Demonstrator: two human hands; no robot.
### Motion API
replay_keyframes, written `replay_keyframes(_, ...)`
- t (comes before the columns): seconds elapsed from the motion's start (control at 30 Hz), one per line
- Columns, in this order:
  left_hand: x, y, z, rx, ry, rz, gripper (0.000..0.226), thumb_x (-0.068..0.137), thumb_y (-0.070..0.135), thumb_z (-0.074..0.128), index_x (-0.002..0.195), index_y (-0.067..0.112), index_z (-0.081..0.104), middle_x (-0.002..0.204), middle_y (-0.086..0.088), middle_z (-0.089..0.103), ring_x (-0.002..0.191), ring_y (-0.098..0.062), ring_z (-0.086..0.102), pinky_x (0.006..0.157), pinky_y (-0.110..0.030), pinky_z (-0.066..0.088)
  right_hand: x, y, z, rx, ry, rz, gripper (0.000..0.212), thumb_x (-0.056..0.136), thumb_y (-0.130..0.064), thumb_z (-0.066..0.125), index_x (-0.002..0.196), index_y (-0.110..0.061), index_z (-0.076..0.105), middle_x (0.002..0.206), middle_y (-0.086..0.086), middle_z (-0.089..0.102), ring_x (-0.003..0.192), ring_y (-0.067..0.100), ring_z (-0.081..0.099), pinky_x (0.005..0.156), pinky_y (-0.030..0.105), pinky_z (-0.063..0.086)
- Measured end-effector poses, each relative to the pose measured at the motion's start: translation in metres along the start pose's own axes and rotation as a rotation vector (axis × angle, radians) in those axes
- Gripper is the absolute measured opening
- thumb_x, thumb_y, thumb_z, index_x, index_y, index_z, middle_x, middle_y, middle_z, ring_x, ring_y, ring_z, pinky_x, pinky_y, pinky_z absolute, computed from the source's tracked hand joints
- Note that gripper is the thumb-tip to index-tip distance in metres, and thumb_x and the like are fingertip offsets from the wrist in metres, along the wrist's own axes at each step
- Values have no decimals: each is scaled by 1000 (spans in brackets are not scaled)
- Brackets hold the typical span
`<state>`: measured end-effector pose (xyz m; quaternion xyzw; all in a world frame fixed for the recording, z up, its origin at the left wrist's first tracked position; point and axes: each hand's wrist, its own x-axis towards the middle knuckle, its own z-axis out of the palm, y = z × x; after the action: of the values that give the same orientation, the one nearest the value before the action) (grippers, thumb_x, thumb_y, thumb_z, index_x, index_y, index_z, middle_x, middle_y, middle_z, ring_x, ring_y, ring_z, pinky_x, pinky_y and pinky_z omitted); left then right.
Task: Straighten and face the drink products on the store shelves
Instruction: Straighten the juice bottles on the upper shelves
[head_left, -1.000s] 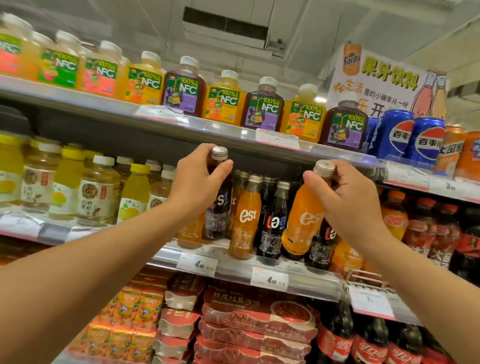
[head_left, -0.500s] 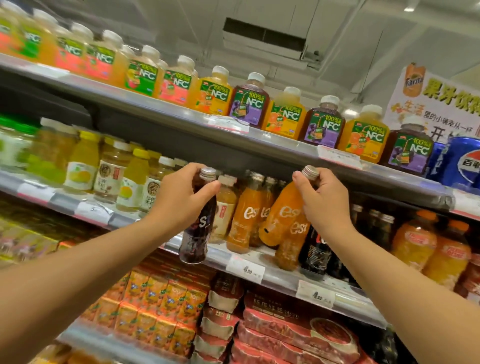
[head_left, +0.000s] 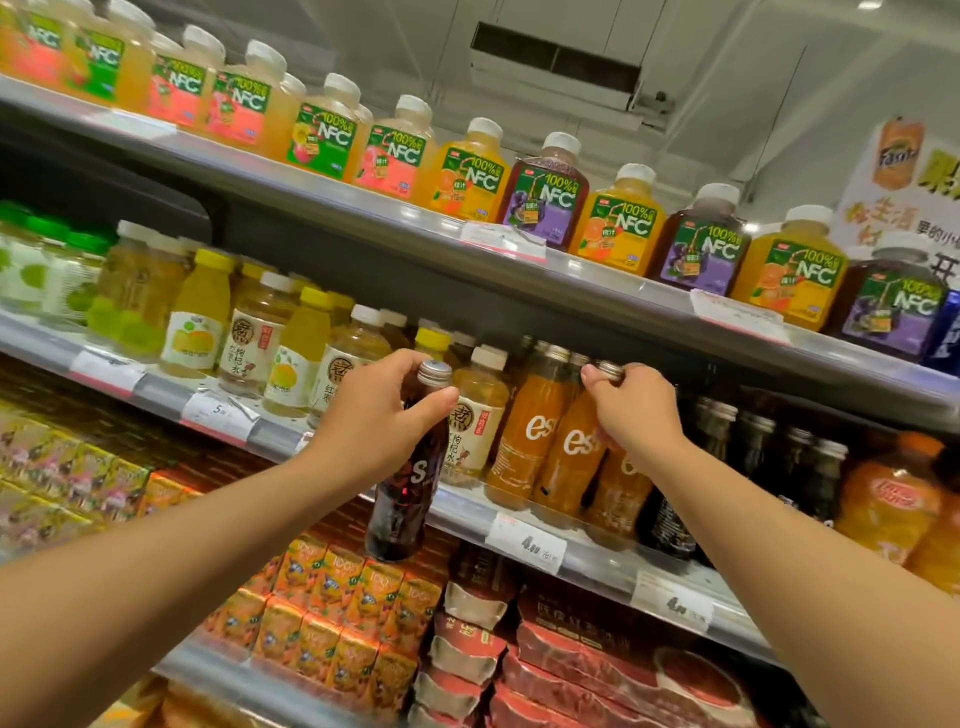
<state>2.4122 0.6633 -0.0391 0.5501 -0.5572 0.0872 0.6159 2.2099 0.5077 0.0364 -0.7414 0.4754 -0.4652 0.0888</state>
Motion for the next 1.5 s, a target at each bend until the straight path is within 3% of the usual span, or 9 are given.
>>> replay_keyframes(0.4,4,18,24,-52,-46,-35,18,88,40,65,101,27,65,90,14,67,86,-2,63,70,-26,55,-14,-1,-1,196,-98,182,62,95,-46,53,146,-18,33,89,2,65,57,15,66,56,31,60)
replay_keyframes(0.5,3,26,35,-51,-80,-39,19,87,42,65,100,28,65,89,14,67,83,-3,63,70,-28,56,-47,5,-15,144,3,-178,52,95,-41,54,143,-26,39,130,-5,56,86,18,69,74,38,61)
replay_keyframes(0.57,4,38,44,-65,-106,-48,21,86,44,67,97,27,65,86,13,67,81,-3,64,71,-33,58,-77,12,-23,126,-62,-334,46,91,-48,54,134,-32,49,129,-11,58,85,10,68,73,32,59)
replay_keyframes(0.73,3,79,82,-119,-210,-74,23,78,45,74,90,28,65,81,8,69,77,-7,66,72,-42,59,-121,27,-40,273,-415,-134,72,70,-69,64,134,-46,40,119,-30,51,79,9,68,56,19,52)
replay_keyframes(0.97,-10,130,137,-238,-321,-81,26,72,42,80,83,25,64,74,6,69,72,-9,67,67,-39,60,-121,68,-76,213,-303,-119,64,70,-61,74,123,-44,44,104,-28,60,86,-15,56,60,10,49)
replay_keyframes(1.13,-12,139,149,-357,-501,-72,47,79,52,71,119,31,58,99,16,68,95,-2,64,79,-27,55,-115,99,-112,183,-120,-123,49,70,-57,75,109,-40,51,94,-20,64,80,-7,62,55,16,51)
replay_keyframes(1.2,-19,122,149,-223,-509,-32,41,86,52,62,120,31,57,105,18,64,97,1,61,81,-25,53,-104,111,-132,192,-13,-116,45,74,-50,77,109,-34,54,88,-15,65,74,0,64,59,29,57)
replay_keyframes(1.37,-44,61,143,640,-440,691,34,83,31,67,114,17,66,111,1,65,99,-20,63,75,-34,56,-74,124,-163,166,138,-188,53,78,-48,74,121,-32,46,101,-16,62,89,6,65,71,40,60)
replay_keyframes(1.5,-58,28,140,800,-421,662,60,63,30,87,116,11,67,111,-7,66,95,-26,65,74,-34,56,-60,133,-157,117,182,-191,61,79,-50,73,128,-34,41,110,-15,60,92,9,64,75,38,59)
